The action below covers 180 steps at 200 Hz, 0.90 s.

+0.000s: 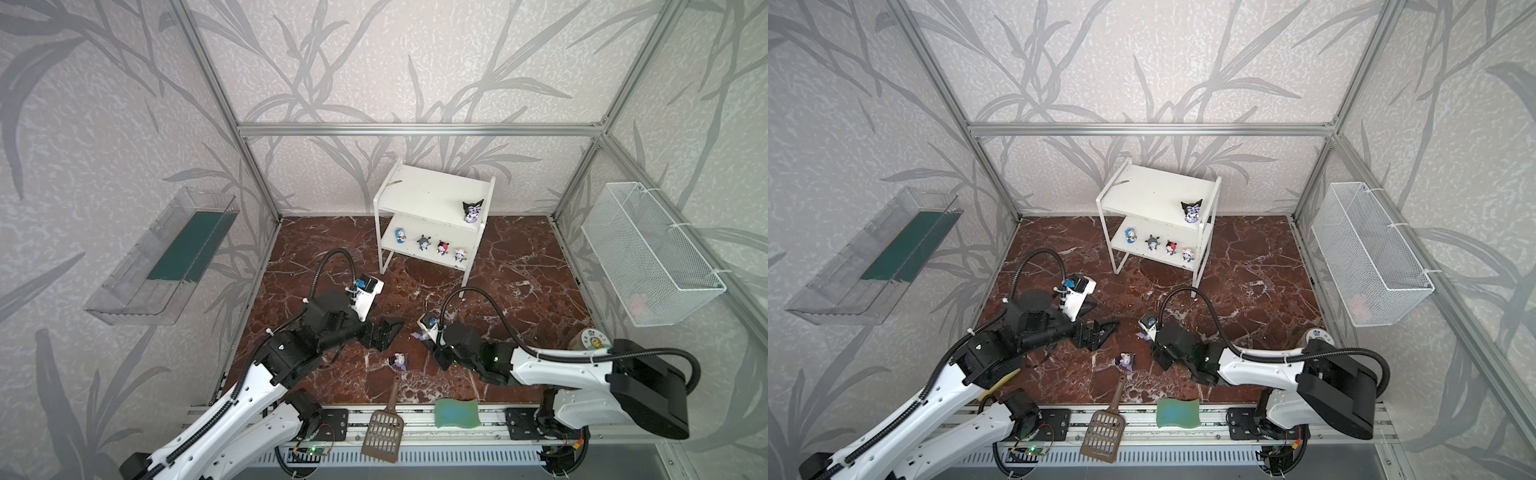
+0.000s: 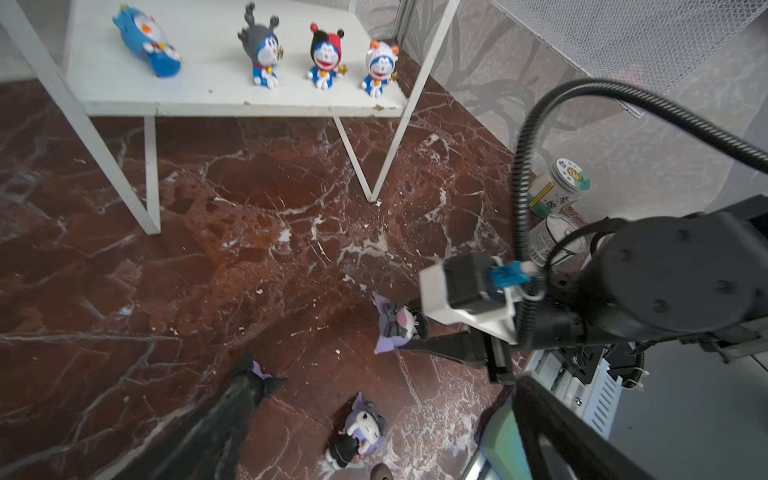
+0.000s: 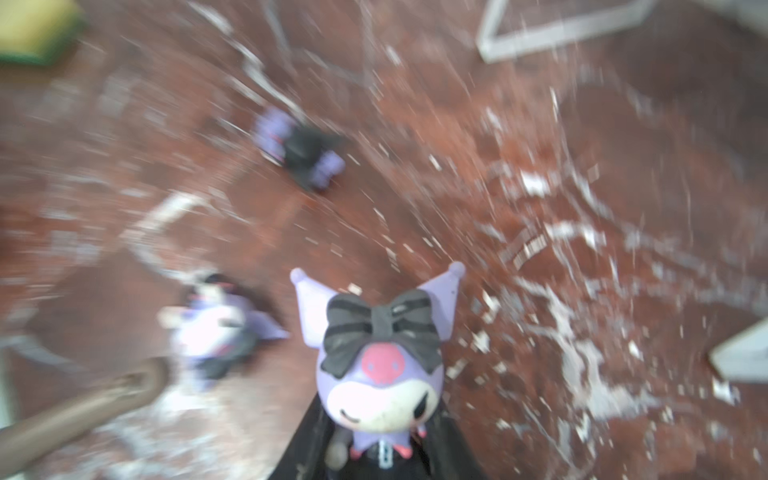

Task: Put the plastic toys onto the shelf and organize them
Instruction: 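Close the right gripper on the Kuromi figure and lift it, then carry the Kuromi figure to the left gripper and let the left gripper grasp it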

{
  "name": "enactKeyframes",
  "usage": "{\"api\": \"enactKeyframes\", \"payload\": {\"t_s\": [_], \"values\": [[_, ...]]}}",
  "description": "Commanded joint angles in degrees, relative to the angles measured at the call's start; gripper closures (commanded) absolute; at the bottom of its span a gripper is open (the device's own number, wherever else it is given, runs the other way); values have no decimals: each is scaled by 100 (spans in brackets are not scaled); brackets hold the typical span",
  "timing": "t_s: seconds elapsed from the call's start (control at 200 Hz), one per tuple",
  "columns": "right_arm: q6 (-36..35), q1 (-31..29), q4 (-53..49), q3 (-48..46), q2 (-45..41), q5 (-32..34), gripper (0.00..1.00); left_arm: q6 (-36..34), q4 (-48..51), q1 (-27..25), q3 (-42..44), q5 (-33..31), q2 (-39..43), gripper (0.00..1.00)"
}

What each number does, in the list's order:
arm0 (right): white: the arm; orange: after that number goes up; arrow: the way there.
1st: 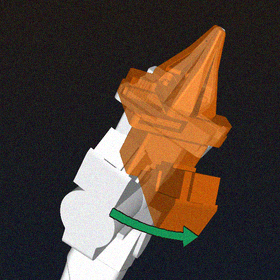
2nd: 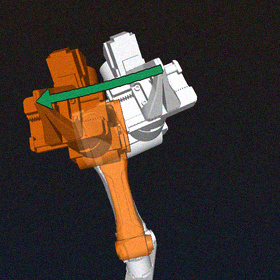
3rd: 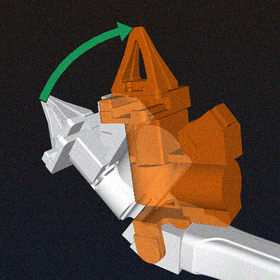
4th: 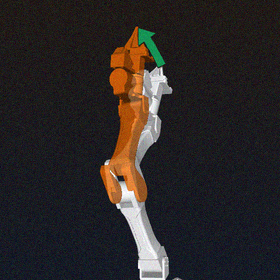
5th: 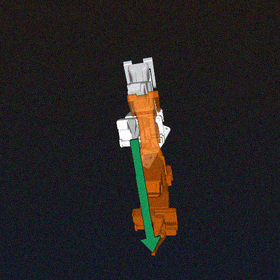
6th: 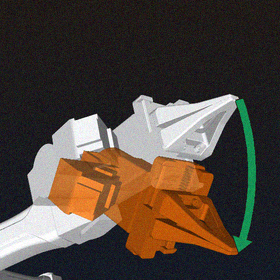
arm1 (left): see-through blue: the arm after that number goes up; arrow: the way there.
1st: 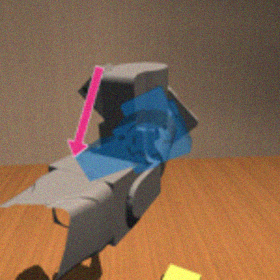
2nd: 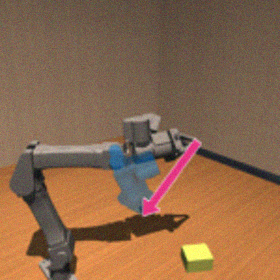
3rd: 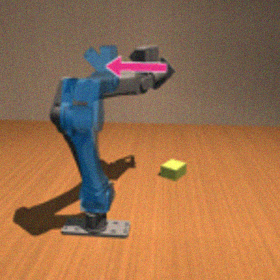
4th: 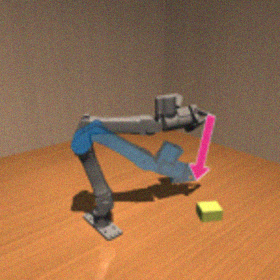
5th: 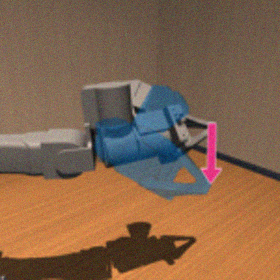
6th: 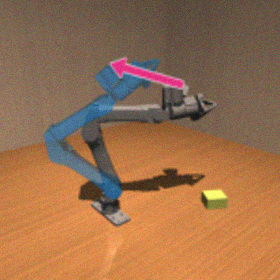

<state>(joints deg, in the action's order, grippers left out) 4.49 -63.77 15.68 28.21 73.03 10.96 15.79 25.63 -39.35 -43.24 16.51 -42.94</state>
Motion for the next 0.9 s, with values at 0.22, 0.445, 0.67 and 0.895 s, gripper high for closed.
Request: {"api": "enactKeyframes", "payload": {"t_s": [0.22, 0.445, 0.67, 0.895], "values": [[-838, -878, 1014, -301, -1204, 484, 75, 717, -638, -79, 35, 714, -377, 2], [-1124, -1264, 1022, -109, -1428, 1086, 76, 828, -769, -336, 35, 1089, -549, 9], [-1313, -1535, 969, 217, -1232, 1969, 77, 764, -683, -752, 17, 758, -675, 16], [-1456, -1823, 1184, 335, -1073, 2411, 79, 558, -568, -828, -92, 313, -810, 33]]}}
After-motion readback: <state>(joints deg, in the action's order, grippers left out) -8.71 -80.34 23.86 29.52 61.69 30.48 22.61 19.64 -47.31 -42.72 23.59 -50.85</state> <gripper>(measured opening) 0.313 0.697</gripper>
